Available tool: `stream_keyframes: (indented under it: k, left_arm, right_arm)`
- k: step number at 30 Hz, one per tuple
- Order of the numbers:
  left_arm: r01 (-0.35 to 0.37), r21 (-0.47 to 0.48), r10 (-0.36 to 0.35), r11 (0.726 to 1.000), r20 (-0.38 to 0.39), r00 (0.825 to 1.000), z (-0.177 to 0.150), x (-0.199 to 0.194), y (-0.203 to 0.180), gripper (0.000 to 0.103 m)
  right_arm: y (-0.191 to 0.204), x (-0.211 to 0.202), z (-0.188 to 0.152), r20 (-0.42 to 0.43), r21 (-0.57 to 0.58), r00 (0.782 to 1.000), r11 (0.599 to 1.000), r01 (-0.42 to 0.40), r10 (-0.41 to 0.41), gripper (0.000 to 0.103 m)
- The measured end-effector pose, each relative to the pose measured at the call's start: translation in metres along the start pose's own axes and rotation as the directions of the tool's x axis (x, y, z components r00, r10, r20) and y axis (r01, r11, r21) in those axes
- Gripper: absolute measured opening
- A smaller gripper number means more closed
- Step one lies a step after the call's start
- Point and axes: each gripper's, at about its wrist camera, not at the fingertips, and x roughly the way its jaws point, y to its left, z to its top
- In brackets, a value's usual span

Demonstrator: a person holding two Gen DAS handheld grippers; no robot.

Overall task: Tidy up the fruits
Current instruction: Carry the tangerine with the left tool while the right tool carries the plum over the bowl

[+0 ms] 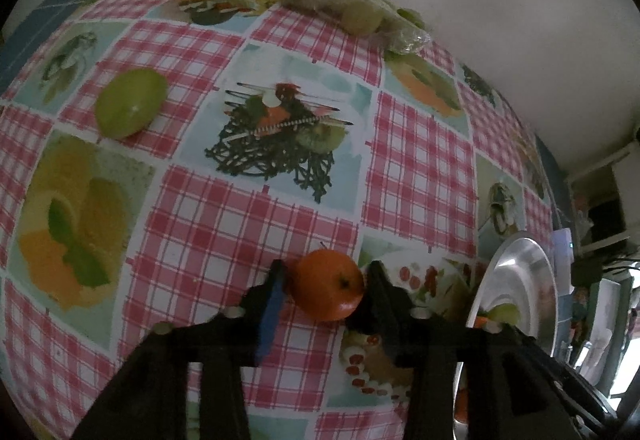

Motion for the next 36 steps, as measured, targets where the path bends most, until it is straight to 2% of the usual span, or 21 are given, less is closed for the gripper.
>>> stream_keyframes:
  k: [4, 11, 14, 17, 21, 27, 29, 33, 36]
  left_arm:
    - [0.014, -0.015, -0.014, 1.0, 0.007, 1.0, 0.0, -0.004, 0.005, 0.039]
    - [0.005, -0.083, 0.002, 0.997, 0.076, 0.997, 0.006, -0.026, 0.02, 0.039]
    - [0.003, -0.102, 0.007, 0.995, 0.1, 0.995, 0.008, -0.036, 0.023, 0.039]
    - [-0.004, -0.095, 0.015, 0.995, 0.117, 0.993, 0.008, -0.044, 0.018, 0.039]
    - [0.002, -0.036, 0.002, 0.999, 0.126, 0.992, 0.006, -0.051, -0.004, 0.039]
    - [0.034, 0.137, -0.048, 0.99, 0.098, 0.994, -0.01, -0.053, -0.062, 0.039]
    - [0.043, 0.204, -0.061, 0.978, 0.083, 0.995, -0.019, -0.052, -0.085, 0.039]
    - [0.063, 0.352, -0.082, 0.934, 0.04, 0.996, -0.045, -0.049, -0.129, 0.039]
    - [0.072, 0.417, -0.084, 0.906, 0.011, 0.996, -0.061, -0.043, -0.149, 0.039]
  right_arm:
    - [-0.001, 0.0, 0.0, 0.0, 0.005, 1.0, 1.0, 0.0, 0.0, 0.03]
    - [-0.009, 0.0, 0.0, -0.001, 0.031, 1.0, 0.999, -0.007, 0.007, 0.03]
    - [-0.023, -0.003, 0.002, 0.009, 0.075, 1.0, 0.997, -0.011, 0.011, 0.03]
    - [-0.042, -0.011, 0.003, 0.033, 0.134, 0.999, 0.991, 0.015, -0.02, 0.03]
    - [-0.078, -0.021, 0.004, 0.053, 0.246, 0.997, 0.968, 0.048, -0.063, 0.03]
    - [-0.121, -0.034, -0.002, 0.071, 0.364, 0.991, 0.928, 0.083, -0.116, 0.03]
    - [-0.129, -0.038, -0.004, 0.078, 0.386, 0.989, 0.919, 0.082, -0.122, 0.03]
    - [-0.138, -0.044, -0.007, 0.089, 0.41, 0.987, 0.908, 0.086, -0.133, 0.03]
    - [-0.141, -0.046, -0.007, 0.094, 0.416, 0.986, 0.906, 0.085, -0.135, 0.03]
